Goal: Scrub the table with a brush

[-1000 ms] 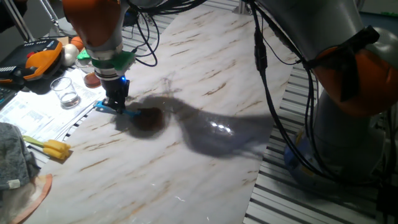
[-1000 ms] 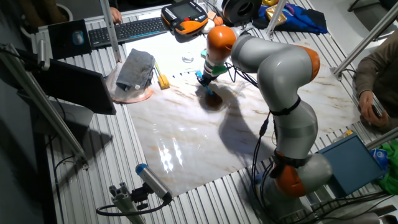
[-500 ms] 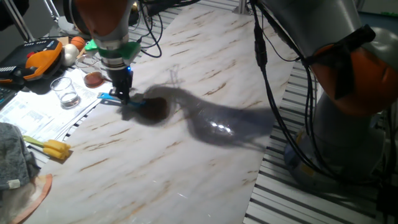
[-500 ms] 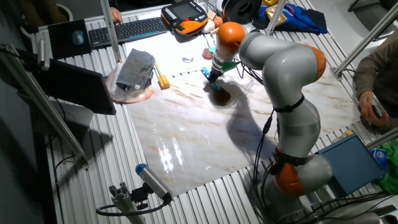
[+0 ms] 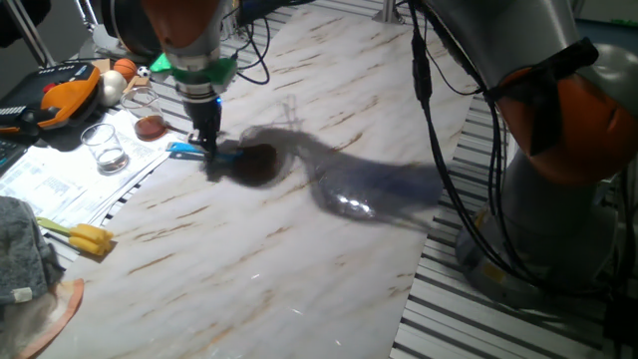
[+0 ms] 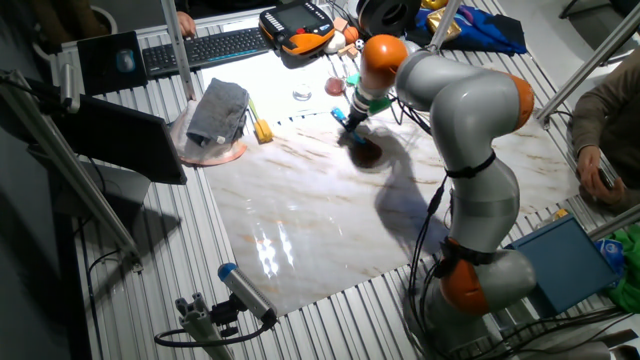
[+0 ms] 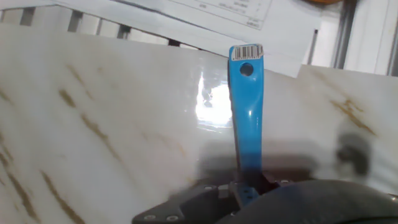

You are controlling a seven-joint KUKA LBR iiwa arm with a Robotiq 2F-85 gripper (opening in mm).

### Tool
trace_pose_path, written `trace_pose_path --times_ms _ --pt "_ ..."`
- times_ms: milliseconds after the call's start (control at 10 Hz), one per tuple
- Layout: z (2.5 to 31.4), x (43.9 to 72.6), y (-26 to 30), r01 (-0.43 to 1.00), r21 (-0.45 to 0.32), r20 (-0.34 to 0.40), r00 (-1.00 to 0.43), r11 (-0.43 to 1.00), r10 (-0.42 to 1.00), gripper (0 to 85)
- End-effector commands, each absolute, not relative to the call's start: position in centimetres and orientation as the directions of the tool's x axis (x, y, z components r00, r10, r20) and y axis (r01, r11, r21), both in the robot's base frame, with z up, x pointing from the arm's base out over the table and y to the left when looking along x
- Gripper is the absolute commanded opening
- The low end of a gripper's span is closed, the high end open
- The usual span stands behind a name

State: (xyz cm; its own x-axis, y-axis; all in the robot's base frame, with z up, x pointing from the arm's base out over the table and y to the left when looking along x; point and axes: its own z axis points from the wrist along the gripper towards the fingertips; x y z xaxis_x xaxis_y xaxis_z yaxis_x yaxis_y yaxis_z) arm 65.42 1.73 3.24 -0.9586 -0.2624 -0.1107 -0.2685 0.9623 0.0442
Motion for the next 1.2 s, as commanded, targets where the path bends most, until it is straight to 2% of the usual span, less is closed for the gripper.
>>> trace_pose_path --times_ms 0,300,800,1100 --pt "3.1 65.2 1.1 -0.279 0.044 -0.117 -0.955 0.959 -0.273 0.0" --pt "3.3 65.1 1.1 -0.275 0.056 -0.11 -0.957 0.96 -0.268 0.0" --pt "5.0 64.9 5.0 -0.213 0.031 -0.073 -0.975 0.976 -0.211 0.0" --pt "4.6 64.8 3.8 -0.226 0.016 -0.109 -0.969 0.974 -0.223 0.0"
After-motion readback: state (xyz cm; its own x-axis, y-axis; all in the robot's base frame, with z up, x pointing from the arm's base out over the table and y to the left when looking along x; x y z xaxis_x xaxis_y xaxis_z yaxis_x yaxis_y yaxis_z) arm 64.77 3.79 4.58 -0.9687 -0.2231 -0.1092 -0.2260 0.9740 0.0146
